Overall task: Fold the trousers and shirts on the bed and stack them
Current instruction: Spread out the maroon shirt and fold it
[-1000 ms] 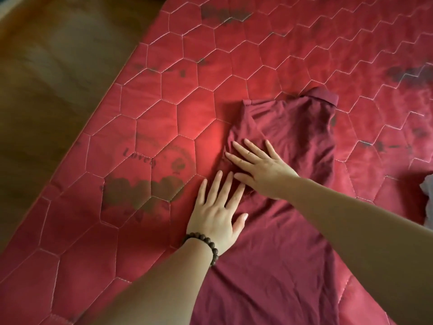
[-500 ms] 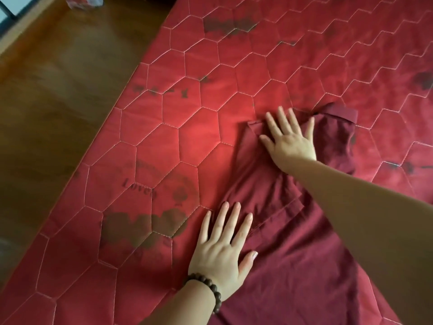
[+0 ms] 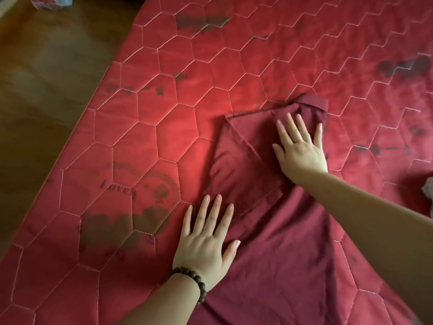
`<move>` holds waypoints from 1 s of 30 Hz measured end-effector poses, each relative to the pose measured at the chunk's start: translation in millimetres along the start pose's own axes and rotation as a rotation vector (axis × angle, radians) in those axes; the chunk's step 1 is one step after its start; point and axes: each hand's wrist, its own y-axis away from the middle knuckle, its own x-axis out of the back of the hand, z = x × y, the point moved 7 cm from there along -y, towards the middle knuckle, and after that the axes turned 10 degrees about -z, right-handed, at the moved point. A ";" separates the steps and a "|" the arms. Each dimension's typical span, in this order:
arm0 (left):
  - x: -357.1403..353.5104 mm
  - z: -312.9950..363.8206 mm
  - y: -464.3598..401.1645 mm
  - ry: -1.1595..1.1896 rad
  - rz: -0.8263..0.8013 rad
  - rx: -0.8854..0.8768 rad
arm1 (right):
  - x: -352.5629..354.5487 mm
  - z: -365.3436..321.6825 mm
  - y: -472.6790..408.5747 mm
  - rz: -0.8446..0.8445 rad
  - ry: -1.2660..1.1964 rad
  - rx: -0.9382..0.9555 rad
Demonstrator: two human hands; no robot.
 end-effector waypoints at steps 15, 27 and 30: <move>4.3 3.4 5.2 -0.068 0.022 0.003 | -25.6 -39.1 163.2 0.011 -0.084 0.163; -21.1 47.8 126.3 -0.105 -0.042 -0.156 | -79.4 -61.9 304.6 -0.131 -0.169 -0.125; -41.3 51.6 155.1 -0.091 -0.085 -0.128 | -88.9 -96.9 334.7 -0.140 -0.191 0.056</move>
